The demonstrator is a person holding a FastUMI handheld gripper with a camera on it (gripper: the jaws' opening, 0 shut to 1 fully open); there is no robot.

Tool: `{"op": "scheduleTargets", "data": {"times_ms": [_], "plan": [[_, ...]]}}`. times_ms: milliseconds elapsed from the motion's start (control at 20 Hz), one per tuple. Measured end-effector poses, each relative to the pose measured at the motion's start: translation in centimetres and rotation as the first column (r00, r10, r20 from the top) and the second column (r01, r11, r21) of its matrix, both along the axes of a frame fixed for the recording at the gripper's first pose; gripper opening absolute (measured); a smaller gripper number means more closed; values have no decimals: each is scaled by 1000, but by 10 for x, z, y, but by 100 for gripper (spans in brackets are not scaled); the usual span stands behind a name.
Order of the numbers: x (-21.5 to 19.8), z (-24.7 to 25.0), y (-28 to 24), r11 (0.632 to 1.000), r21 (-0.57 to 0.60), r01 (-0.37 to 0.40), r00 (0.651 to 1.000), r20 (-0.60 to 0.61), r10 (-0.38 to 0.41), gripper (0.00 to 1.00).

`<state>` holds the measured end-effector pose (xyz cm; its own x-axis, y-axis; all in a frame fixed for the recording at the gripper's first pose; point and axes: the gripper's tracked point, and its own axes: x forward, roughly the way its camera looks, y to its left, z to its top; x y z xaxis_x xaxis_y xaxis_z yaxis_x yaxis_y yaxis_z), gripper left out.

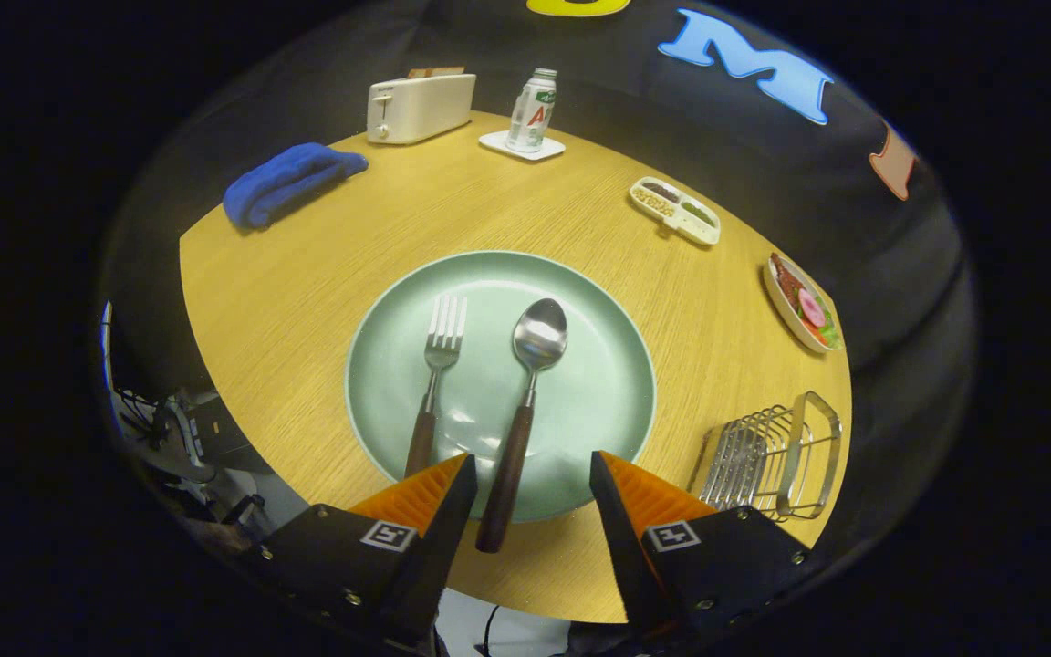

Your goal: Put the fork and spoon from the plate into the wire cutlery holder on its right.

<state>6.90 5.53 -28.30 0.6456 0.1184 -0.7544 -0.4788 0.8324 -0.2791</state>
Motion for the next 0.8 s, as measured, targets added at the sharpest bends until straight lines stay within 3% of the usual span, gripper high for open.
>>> {"op": "scheduleTargets", "data": {"times_ms": [100,250,350,500,550,600,650,800], "plan": [[-1,-1,1,1000,11,14,999,-42,-13,66],[1,-10,1,999,8,49,994,-97,-48,66],[-3,-8,-3,998,-2,69,987,-144,-68,26],[-2,-12,0,995,24,95,976,-201,-88,24],[0,-1,-8,991,4,133,974,-186,-130,24],[7,-38,-13,992,7,130,967,-224,-125,6],[1,-12,-8,991,24,131,965,-231,-122,6],[-4,3,-9,991,43,124,958,-264,-109,6]]}}
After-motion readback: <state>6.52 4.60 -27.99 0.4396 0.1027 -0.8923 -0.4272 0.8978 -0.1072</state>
